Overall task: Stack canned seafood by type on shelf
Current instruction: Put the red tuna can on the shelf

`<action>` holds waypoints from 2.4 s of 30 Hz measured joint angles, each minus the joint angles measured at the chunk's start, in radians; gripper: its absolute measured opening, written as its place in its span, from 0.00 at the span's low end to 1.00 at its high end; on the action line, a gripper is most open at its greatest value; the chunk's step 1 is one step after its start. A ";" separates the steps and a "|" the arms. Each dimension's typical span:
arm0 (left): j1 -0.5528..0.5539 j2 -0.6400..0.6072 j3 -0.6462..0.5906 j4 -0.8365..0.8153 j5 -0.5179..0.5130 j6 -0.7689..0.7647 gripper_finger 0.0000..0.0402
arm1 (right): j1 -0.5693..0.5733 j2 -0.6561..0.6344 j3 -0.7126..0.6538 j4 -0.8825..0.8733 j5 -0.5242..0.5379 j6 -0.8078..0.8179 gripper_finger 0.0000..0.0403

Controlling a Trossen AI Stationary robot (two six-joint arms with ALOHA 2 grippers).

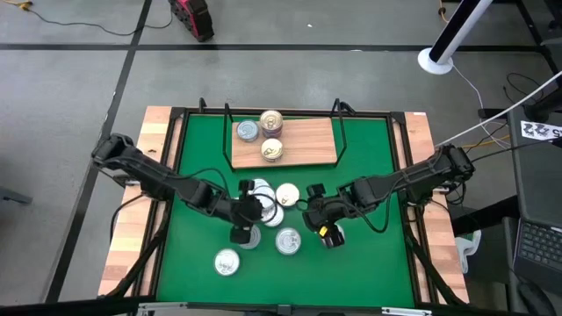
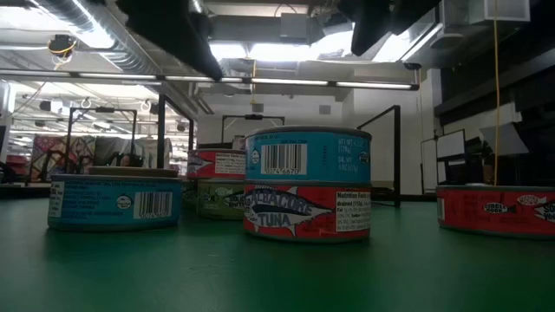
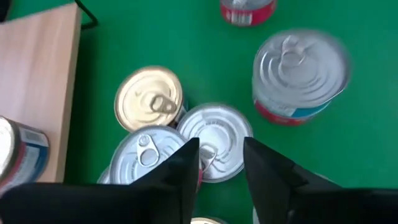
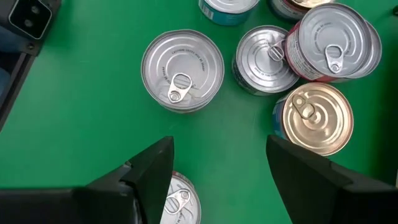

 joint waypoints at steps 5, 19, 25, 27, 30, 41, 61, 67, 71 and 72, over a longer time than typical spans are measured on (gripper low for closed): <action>0.016 0.068 0.000 -0.006 -0.002 0.014 0.42 | -0.003 0.000 0.000 0.000 0.001 0.032 0.63; 0.042 0.160 -0.011 -0.030 -0.052 0.110 0.45 | -0.003 0.000 0.000 0.043 0.001 0.031 0.63; 0.041 0.187 -0.019 -0.030 -0.070 0.127 0.39 | -0.003 0.000 0.000 0.044 0.001 0.031 0.63; 0.041 0.193 -0.019 -0.029 -0.087 0.132 0.37 | -0.003 0.000 0.000 0.044 0.001 0.031 0.63; 0.040 0.193 -0.019 -0.032 -0.109 0.133 0.30 | -0.003 0.000 0.000 0.044 0.001 0.031 0.63; 0.040 0.192 -0.018 -0.027 -0.120 0.134 0.02 | -0.003 0.000 0.000 0.044 0.001 0.031 0.63; 0.040 0.192 -0.016 -0.022 -0.142 0.094 0.00 | -0.003 0.000 0.000 0.044 0.001 0.031 0.63; 0.041 0.170 -0.016 -0.027 -0.154 0.094 0.00 | -0.003 0.000 0.000 0.044 0.001 0.031 0.63; 0.040 0.139 -0.016 -0.030 -0.169 0.088 0.00 | -0.003 0.000 -0.001 0.044 0.001 0.031 0.63; 0.042 0.131 -0.016 -0.031 -0.176 0.087 0.00 | -0.003 0.000 -0.001 0.044 0.001 0.031 0.63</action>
